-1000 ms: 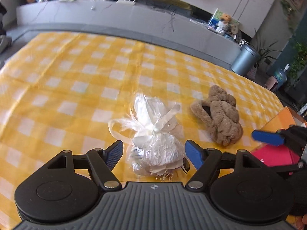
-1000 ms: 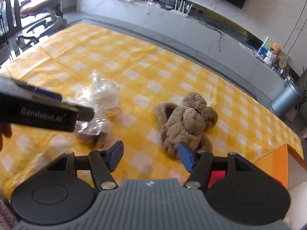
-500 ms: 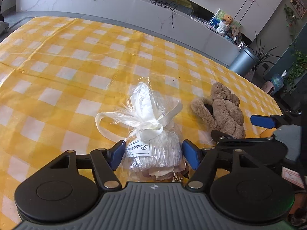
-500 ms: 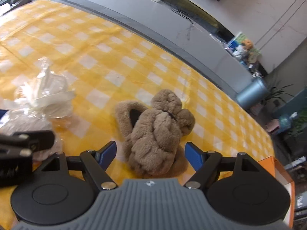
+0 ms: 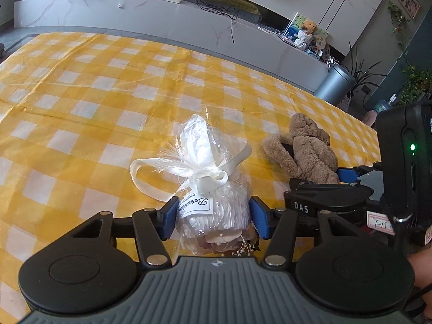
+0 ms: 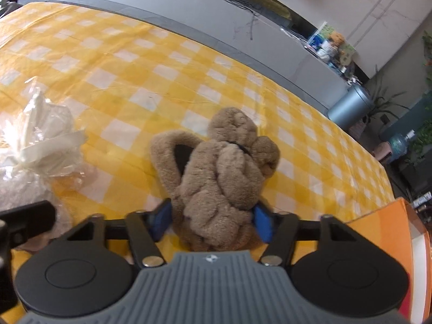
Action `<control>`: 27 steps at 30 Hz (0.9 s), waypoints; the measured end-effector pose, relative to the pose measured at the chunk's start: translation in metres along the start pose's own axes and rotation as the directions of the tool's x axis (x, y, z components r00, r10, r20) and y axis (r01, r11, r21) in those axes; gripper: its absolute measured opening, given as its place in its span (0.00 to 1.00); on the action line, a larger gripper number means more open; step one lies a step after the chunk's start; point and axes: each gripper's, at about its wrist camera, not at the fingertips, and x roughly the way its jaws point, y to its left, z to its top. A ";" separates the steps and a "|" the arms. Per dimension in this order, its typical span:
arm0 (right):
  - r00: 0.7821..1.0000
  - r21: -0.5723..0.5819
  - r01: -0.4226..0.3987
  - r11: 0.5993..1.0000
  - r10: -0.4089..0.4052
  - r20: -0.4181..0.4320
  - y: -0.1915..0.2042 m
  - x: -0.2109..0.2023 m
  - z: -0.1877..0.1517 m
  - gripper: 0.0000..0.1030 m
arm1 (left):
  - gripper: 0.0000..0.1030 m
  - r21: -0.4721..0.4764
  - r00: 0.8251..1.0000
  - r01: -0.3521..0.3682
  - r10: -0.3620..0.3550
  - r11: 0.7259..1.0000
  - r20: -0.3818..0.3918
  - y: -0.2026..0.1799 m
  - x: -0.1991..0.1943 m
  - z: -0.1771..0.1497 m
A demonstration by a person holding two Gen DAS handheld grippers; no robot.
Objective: Organize soft objects
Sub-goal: 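Close the left tool on the plastic-wrapped bundle while the right tool grasps the brown plush, then carry the wrapped bundle in the left tool while the right tool carries the plush to the box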
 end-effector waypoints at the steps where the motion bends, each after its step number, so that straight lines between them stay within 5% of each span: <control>1: 1.000 0.011 -0.006 1.000 0.006 -0.004 -0.002 0.001 0.000 0.51 | 0.61 0.004 1.000 -0.001 0.001 1.000 0.003 -0.001 0.000 -0.001; 7: 0.998 0.035 -0.010 0.999 0.008 0.054 -0.006 -0.014 -0.001 0.36 | 0.54 0.021 0.999 -0.004 0.004 1.000 0.036 -0.003 -0.005 -0.004; 16: 0.979 0.024 -0.119 0.993 0.114 0.170 -0.008 -0.069 -0.013 0.32 | 0.52 -0.010 0.997 -0.063 0.064 0.998 0.044 0.007 -0.044 -0.004; 27: 0.900 0.055 -0.392 0.918 0.370 0.230 -0.021 -0.157 -0.085 0.32 | 0.52 -0.060 0.994 -0.111 0.111 0.992 -0.008 0.013 -0.110 -0.049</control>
